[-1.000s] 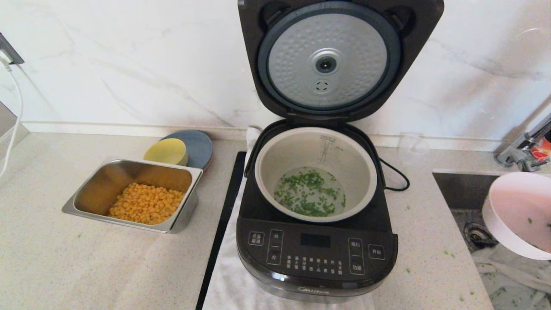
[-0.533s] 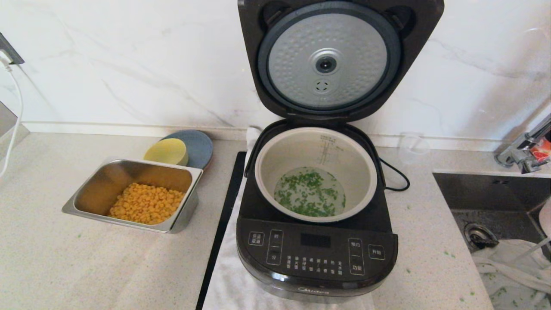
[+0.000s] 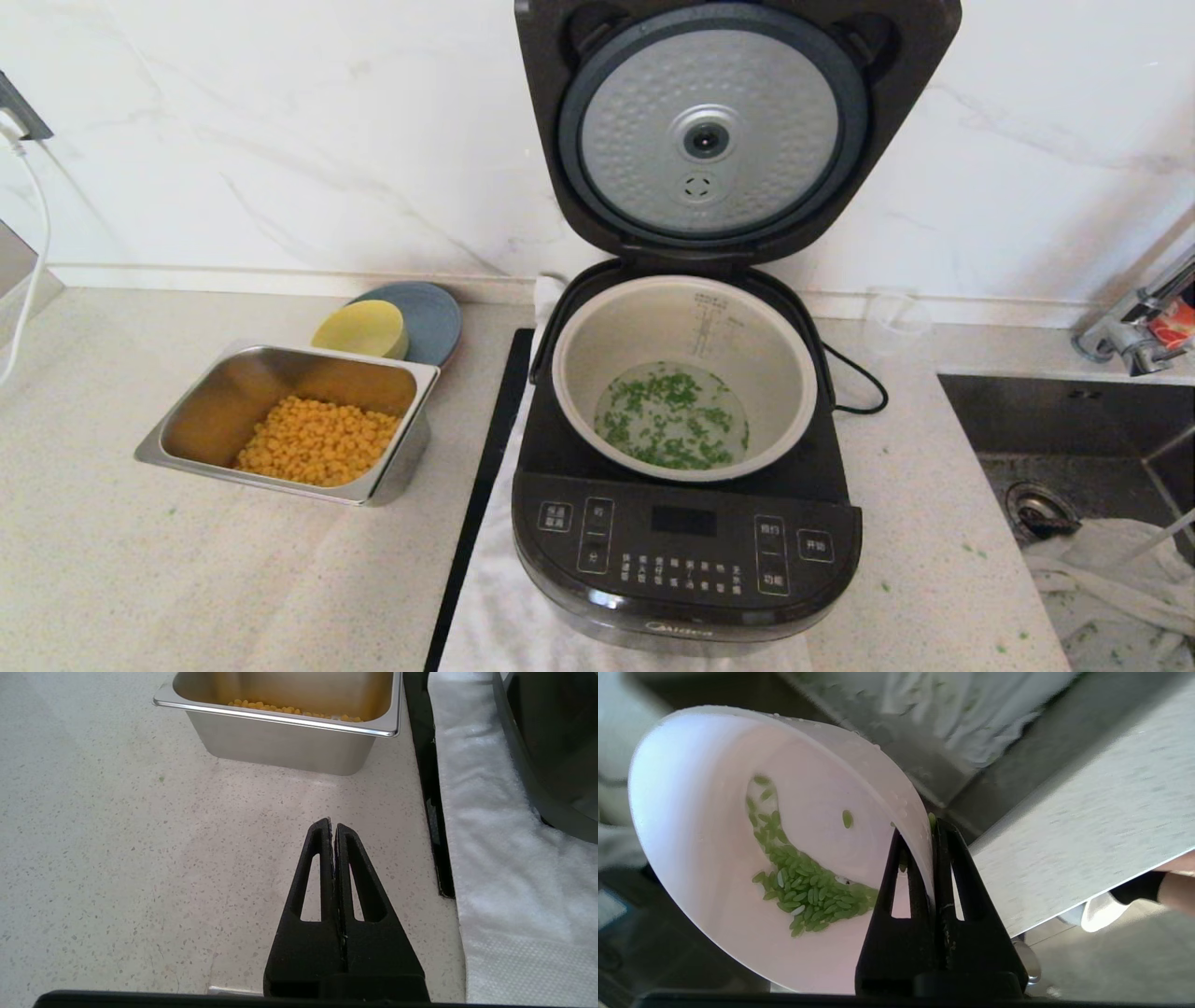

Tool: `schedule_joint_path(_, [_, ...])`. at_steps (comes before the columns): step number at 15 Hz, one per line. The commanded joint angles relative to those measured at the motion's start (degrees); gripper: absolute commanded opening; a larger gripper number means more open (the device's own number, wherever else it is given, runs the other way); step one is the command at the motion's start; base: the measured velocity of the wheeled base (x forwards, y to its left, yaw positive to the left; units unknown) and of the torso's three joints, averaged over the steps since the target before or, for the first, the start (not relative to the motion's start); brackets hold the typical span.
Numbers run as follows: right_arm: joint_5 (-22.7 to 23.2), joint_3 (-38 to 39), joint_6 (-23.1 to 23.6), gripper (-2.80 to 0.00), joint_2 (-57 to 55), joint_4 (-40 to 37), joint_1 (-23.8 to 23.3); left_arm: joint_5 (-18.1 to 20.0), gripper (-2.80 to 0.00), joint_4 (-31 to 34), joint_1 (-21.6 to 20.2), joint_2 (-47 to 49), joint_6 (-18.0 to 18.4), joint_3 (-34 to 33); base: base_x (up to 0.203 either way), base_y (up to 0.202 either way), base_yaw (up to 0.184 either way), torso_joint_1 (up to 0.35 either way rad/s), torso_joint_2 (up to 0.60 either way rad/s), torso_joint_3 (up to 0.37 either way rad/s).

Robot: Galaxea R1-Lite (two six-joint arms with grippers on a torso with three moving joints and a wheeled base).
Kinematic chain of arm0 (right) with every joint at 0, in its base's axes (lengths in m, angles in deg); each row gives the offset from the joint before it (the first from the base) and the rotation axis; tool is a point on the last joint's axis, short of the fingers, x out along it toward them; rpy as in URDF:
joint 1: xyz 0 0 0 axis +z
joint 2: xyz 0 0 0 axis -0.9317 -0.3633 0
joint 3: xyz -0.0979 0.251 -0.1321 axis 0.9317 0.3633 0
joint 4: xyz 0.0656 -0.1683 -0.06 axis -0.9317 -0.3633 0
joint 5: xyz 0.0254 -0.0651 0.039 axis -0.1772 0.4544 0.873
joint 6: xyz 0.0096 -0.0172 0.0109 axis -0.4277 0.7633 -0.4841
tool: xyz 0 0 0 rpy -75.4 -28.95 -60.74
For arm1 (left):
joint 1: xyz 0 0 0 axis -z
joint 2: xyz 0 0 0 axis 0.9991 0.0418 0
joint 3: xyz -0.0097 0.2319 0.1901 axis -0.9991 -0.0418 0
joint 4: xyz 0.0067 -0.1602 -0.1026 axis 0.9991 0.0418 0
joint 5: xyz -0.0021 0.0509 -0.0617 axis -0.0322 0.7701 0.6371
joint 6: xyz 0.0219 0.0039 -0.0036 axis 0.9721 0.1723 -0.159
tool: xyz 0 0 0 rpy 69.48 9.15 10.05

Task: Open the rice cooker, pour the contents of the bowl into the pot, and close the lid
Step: Fill a bowl with water from the tap

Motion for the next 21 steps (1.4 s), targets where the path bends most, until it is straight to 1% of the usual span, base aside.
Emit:
schedule_joint_path(1, [0.5, -3.4, 0.3, -2.8, -8.0, -0.3, -2.4, 0.0, -2.8, 0.0, 0.0, -0.1, 0.0, -0.4, 0.0, 0.0, 0.0, 0.0, 0.0, 0.0])
schedule_joint_path(3, [0.7, -6.8, 0.3, -2.8, -10.9, -0.5, -3.5, 0.0, -2.8, 0.0, 0.0, -0.1, 0.0, -0.4, 0.0, 0.0, 0.0, 0.0, 0.0, 0.0])
schedule_joint_path(7, [0.9, -10.6, -0.1, -2.8, -13.0, -0.4, -3.4, 0.0, -2.8, 0.0, 0.0, -0.1, 0.0, -0.4, 0.0, 0.0, 0.0, 0.0, 0.0, 0.0])
schedule_joint_path(11, [1.4, -13.1, -0.7, -2.8, -13.2, -0.4, -1.5, 0.0, -2.8, 0.0, 0.0, -0.1, 0.1, -0.4, 0.0, 0.0, 0.0, 0.0, 0.0, 0.0])
schedule_joint_path(16, [1.4, -17.9, -5.1, -2.8, -14.2, -0.4, 2.0, 0.0, -2.8, 0.0, 0.0, -0.1, 0.0, -0.4, 0.0, 0.0, 0.0, 0.0, 0.0, 0.0])
schedule_joint_path(21, [1.3, -24.6, -9.1, -2.8, -17.3, -0.5, 4.8, 0.0, -2.8, 0.0, 0.0, -0.1, 0.0, -0.4, 0.0, 0.0, 0.0, 0.0, 0.0, 0.0])
